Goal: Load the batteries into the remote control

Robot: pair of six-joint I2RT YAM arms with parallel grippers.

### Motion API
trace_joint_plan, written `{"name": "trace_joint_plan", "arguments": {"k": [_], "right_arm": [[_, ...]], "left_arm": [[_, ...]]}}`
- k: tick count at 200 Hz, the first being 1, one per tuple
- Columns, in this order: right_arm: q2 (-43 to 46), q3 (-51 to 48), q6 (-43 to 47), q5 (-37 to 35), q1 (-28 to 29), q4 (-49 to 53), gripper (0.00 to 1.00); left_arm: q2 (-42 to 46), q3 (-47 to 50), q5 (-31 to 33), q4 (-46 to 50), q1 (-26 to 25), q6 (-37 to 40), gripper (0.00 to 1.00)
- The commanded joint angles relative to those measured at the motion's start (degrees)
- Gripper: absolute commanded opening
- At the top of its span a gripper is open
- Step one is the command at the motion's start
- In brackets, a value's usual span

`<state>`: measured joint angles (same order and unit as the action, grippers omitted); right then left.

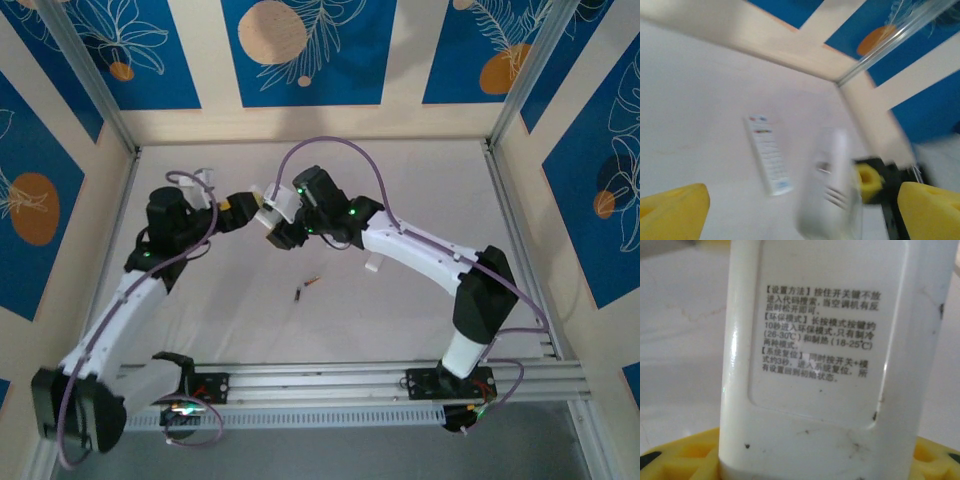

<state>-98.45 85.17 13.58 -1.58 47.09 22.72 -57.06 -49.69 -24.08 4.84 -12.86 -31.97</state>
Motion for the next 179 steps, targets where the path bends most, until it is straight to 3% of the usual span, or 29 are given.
{"name": "trace_joint_plan", "arguments": {"k": [1,23,53,80,107,151,179], "right_arm": [[-6.5,3.4,12.5,8.9,-2.5,7.4,0.27],[-14.8,9.6,20.7,8.2,-2.4,14.7,0.29],[-26.6,20.8,25.6,7.0,-2.8,25.1,0.31],[-31.9,25.5,28.8,8.0,-2.4,26.6,0.32],[-36.1,27.8,32.2,4.2,-1.6,26.9,0.35],[-39.0,29.2,35.8,1.2,-2.1,26.1,0.52],[-39.4,29.7,37.9,-0.7,-2.7,25.6,0.56]], "left_arm": [[9.0,-6.4,11.6,17.4,0.0,26.0,0.98],[13.5,-4.9,11.9,22.4,0.0,42.5,1.0],[18.5,3.6,8.1,19.6,0.0,55.3,1.0],[20.3,9.7,6.2,14.7,0.0,56.5,1.0],[20.2,11.1,4.8,14.1,0.0,56.7,1.0],[20.6,12.4,5.7,13.6,0.0,56.9,1.0],[20.3,12.5,9.2,13.4,0.0,56.9,1.0]]}}
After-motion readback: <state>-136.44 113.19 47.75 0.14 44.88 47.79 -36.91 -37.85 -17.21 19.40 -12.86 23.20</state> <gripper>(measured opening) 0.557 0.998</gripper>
